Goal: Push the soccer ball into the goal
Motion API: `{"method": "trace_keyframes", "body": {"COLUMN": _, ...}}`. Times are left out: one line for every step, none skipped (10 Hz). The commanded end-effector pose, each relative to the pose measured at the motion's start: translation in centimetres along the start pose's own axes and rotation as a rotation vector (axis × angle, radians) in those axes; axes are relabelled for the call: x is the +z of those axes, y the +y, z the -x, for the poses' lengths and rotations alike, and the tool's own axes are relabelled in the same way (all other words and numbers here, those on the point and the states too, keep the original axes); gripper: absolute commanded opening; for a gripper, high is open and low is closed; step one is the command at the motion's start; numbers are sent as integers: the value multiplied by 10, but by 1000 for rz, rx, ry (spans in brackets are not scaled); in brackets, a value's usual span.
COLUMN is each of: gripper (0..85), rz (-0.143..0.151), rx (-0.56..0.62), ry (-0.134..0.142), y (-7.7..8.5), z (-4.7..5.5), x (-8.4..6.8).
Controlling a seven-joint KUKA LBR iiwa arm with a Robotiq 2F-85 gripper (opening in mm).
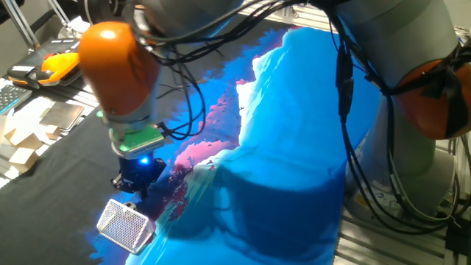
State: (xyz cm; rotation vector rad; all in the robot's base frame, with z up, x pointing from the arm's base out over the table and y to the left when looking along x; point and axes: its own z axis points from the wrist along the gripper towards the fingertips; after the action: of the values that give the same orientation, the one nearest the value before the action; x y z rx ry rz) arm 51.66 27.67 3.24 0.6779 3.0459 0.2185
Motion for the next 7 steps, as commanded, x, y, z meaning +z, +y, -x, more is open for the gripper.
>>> {"method": "trace_keyframes", "body": {"gripper": 0, "rz": -19, "rx": -17, "ry": 2, "y": 0, "z": 0, "x": 0}}
{"method": "trace_keyframes", "body": {"gripper": 0, "rz": -26, "rx": -29, "ry": 6, "y": 0, "z": 0, "x": 0}}
{"method": "trace_keyframes", "body": {"gripper": 0, "rz": -18, "rx": -40, "ry": 15, "y": 0, "z": 0, "x": 0}}
{"method": "trace_keyframes", "body": {"gripper": 0, "rz": -38, "rx": -58, "ry": 9, "y": 0, "z": 0, "x": 0}}
{"method": "trace_keyframes", "body": {"gripper": 0, "rz": -43, "rx": -72, "ry": 10, "y": 0, "z": 0, "x": 0}}
{"method": "trace_keyframes", "body": {"gripper": 0, "rz": -48, "rx": -83, "ry": 16, "y": 0, "z": 0, "x": 0}}
{"method": "trace_keyframes", "body": {"gripper": 0, "rz": -50, "rx": -95, "ry": 21, "y": 0, "z": 0, "x": 0}}
